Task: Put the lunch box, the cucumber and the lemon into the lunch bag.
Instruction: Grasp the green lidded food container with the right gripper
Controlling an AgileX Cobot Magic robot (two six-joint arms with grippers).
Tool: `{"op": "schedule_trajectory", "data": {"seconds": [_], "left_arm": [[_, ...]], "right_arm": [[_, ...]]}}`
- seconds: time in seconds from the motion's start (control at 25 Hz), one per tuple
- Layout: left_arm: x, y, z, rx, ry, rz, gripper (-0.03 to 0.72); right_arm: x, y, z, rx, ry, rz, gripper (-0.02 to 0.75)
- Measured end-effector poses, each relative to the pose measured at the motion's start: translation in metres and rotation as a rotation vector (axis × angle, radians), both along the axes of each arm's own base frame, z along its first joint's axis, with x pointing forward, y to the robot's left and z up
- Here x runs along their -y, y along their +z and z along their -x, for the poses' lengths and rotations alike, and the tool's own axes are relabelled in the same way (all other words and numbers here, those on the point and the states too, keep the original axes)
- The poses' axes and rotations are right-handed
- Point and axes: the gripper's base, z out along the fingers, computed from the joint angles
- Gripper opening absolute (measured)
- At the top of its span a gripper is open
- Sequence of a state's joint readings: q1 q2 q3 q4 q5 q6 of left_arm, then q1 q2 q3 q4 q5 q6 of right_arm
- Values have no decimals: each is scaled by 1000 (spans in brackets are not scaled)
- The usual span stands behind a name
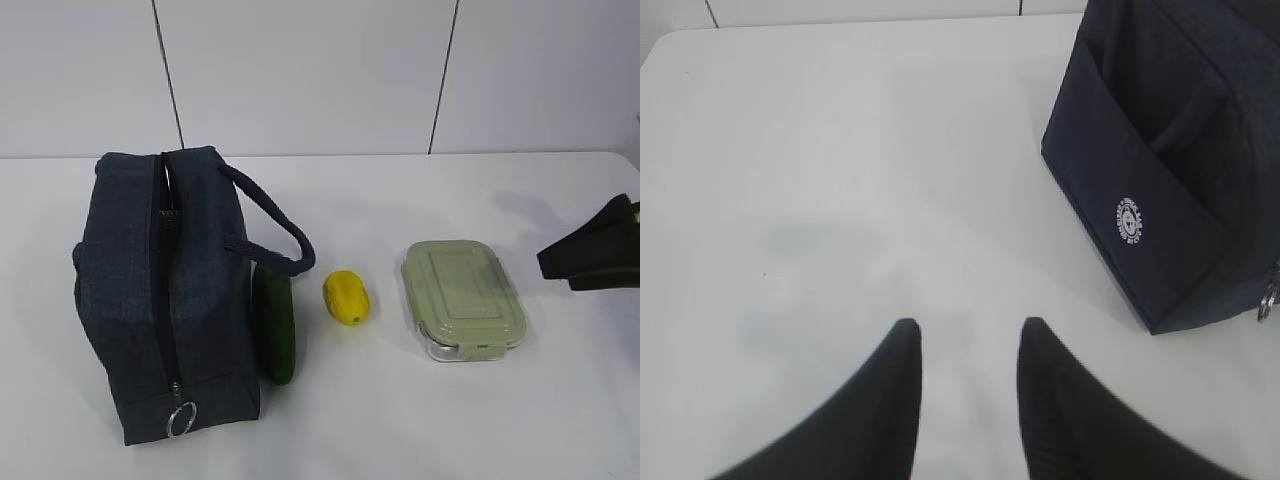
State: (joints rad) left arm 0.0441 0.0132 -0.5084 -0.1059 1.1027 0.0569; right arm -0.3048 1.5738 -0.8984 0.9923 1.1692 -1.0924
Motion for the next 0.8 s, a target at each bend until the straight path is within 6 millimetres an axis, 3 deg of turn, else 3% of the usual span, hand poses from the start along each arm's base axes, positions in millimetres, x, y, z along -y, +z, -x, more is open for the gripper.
{"op": "schedule_trajectory", "data": {"seconds": [0.28, 0.4, 0.6, 0.8], "left_arm": [[0, 0, 0, 0, 0, 0, 234], [0, 0, 0, 0, 0, 0, 234], [0, 0, 0, 0, 0, 0, 234], [0, 0, 0, 0, 0, 0, 234]], "right_arm": [[13, -32, -42, -50, 25, -18, 546], [19, -36, -60, -38, 27, -12, 546], [23, -42, -73, -37, 29, -14, 546], [27, -70, -81, -98, 9, -58, 546]]}}
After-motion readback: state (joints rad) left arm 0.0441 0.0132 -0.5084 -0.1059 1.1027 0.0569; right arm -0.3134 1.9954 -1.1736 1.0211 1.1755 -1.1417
